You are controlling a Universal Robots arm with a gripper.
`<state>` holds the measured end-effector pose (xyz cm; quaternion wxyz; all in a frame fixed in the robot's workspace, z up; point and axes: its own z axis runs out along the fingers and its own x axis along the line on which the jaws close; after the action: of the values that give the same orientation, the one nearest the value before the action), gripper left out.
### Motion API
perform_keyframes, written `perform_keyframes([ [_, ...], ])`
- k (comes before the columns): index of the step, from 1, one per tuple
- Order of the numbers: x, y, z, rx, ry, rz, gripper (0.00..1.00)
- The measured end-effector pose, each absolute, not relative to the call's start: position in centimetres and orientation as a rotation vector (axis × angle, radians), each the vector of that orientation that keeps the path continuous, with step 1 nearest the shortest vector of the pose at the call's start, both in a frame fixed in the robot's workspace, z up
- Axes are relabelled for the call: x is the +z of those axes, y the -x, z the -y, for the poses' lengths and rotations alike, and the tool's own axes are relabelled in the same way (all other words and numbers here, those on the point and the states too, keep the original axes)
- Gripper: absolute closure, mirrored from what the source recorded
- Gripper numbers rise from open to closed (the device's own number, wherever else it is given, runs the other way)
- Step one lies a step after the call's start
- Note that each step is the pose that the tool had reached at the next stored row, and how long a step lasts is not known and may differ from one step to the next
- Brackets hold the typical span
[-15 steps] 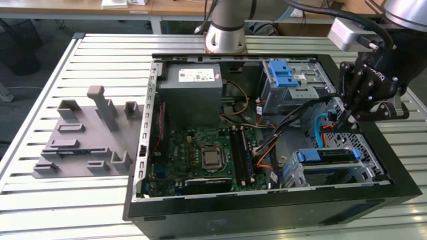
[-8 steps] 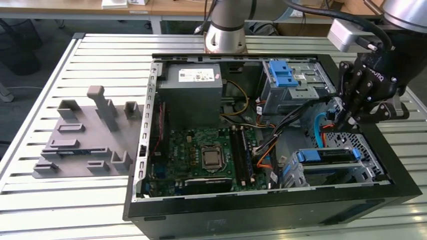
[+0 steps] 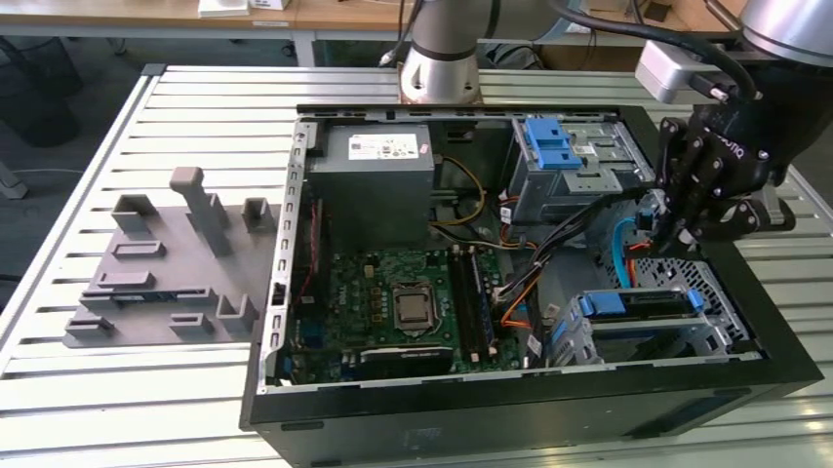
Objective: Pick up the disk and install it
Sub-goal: 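Insert the first disk wire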
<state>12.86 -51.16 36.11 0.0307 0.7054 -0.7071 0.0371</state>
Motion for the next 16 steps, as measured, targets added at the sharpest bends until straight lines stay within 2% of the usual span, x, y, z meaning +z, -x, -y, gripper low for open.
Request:
perform_keyframes([
  [8, 35.71, -12.81, 51.16, 0.133, -2.181, 2.187, 0.76],
  [9, 35.69, -12.85, 51.16, 0.133, -2.181, 2.187, 0.83],
  [16, 35.44, -13.46, 51.44, 0.108, -2.171, 2.176, 0.84],
])
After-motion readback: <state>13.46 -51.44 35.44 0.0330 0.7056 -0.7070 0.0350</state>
